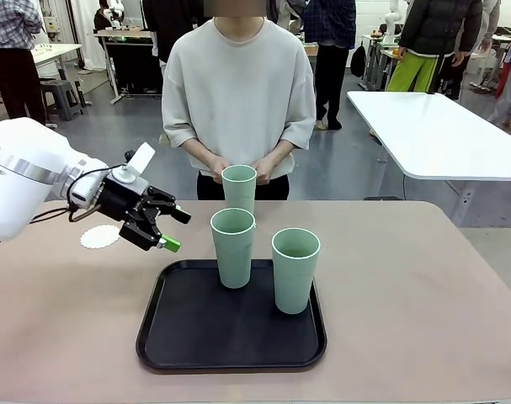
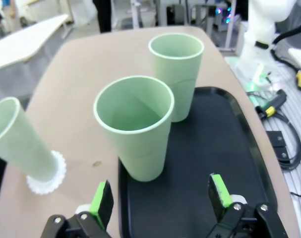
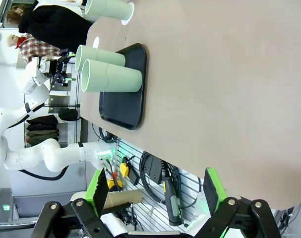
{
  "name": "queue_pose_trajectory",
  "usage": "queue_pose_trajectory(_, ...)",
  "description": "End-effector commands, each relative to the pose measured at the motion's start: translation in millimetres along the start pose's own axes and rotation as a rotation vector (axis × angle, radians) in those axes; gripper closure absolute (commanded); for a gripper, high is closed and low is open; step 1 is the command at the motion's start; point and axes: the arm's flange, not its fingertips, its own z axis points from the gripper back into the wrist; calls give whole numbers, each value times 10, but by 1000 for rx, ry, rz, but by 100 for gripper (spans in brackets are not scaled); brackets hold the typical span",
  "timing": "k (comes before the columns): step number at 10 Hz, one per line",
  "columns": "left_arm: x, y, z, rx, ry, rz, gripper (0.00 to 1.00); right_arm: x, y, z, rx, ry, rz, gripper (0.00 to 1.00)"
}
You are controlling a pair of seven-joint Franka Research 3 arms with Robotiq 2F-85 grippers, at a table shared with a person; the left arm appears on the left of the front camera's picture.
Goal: Place coasters on the table and set cups on them.
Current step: Take one Reusable plastic cup from the Flat Tray and place it on a coaster set by the human.
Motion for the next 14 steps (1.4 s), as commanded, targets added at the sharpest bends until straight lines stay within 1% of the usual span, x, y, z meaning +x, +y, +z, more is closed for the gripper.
queue_pose_trajectory(1,-142,53,-97,-12,-69,-47,0,15,-1,-12,21,-12,12,0)
queue_pose_trajectory(3,-306,135,-237,-4,-109,-55,0,15,-1,-12,21,-12,12,0)
queue_pose_trajectory(4,-367,184,-275,13,-114,-46,0,15,-1,-12,21,-12,12,0)
queue_pose_trajectory(7,-487,389,-402,12,-137,-6,0,15,-1,-12,21,-12,12,0)
queue_pose_trajectory(10,-542,550,-599,-39,-166,6,0,15,-1,-12,21,-12,12,0)
queue_pose_trajectory(13,-600,600,-737,-80,-202,5,0,15,-1,-12,21,-12,12,0)
queue_pose_trajectory(14,-636,596,-796,-86,-228,-5,0,15,-1,-12,21,-12,12,0)
